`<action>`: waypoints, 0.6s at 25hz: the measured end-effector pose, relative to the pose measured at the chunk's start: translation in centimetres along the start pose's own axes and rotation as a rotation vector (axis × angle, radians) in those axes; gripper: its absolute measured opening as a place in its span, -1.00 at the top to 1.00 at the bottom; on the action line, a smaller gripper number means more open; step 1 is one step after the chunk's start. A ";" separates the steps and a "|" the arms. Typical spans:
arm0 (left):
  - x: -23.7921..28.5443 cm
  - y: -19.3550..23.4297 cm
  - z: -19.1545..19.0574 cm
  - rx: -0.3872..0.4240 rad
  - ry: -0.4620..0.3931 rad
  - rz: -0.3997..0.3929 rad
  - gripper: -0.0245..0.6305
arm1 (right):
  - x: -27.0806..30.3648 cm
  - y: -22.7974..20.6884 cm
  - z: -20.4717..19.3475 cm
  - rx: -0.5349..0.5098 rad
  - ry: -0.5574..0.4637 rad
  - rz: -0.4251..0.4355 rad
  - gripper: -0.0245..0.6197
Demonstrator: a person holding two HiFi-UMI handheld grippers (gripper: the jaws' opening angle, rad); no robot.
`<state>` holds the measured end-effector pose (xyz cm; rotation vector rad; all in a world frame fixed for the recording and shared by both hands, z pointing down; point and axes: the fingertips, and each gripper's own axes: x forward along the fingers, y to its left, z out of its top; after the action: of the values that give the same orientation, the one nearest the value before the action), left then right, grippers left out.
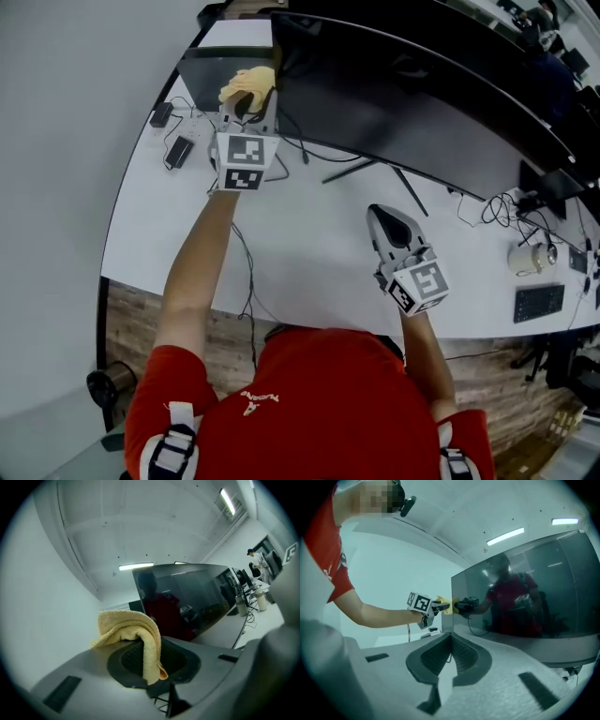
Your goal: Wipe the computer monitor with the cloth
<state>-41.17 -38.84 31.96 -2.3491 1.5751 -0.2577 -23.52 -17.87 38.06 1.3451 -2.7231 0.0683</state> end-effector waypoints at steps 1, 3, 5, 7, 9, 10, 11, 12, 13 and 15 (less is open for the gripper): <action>0.0 -0.3 -0.8 -0.007 0.010 -0.003 0.76 | 0.1 0.0 -0.2 0.002 0.002 0.000 0.91; 0.0 -0.9 -2.5 -0.021 0.028 -0.009 0.76 | 0.2 0.1 -0.6 0.010 0.006 0.001 0.91; 0.0 -1.4 -4.0 -0.034 0.045 -0.015 0.76 | 0.3 0.2 -1.1 0.017 0.012 0.005 0.91; 0.1 -2.0 -5.7 -0.045 0.066 -0.022 0.76 | 0.4 0.3 -1.4 0.022 0.019 0.008 0.91; 0.1 -2.6 -7.5 -0.054 0.090 -0.029 0.76 | 0.3 0.1 -1.9 0.028 0.027 0.005 0.91; 0.0 -2.9 -8.4 -0.059 0.104 -0.033 0.76 | 0.3 0.0 -2.2 0.032 0.031 0.002 0.91; 0.0 -3.2 -9.3 -0.062 0.118 -0.036 0.76 | 0.2 -0.2 -2.5 0.037 0.034 -0.001 0.91; 0.1 -3.5 -10.2 -0.064 0.133 -0.040 0.76 | 0.1 -0.4 -2.8 0.042 0.038 -0.005 0.91; 0.1 -3.7 -11.1 -0.067 0.147 -0.043 0.76 | 0.1 -0.5 -3.1 0.046 0.042 -0.010 0.91; 0.3 -4.2 -12.6 -0.074 0.171 -0.047 0.76 | -0.1 -0.8 -3.5 0.055 0.051 -0.020 0.91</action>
<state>-41.37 -39.46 45.24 -2.4812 1.6320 -0.4289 -22.56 -18.00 41.47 1.3640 -2.6840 0.1748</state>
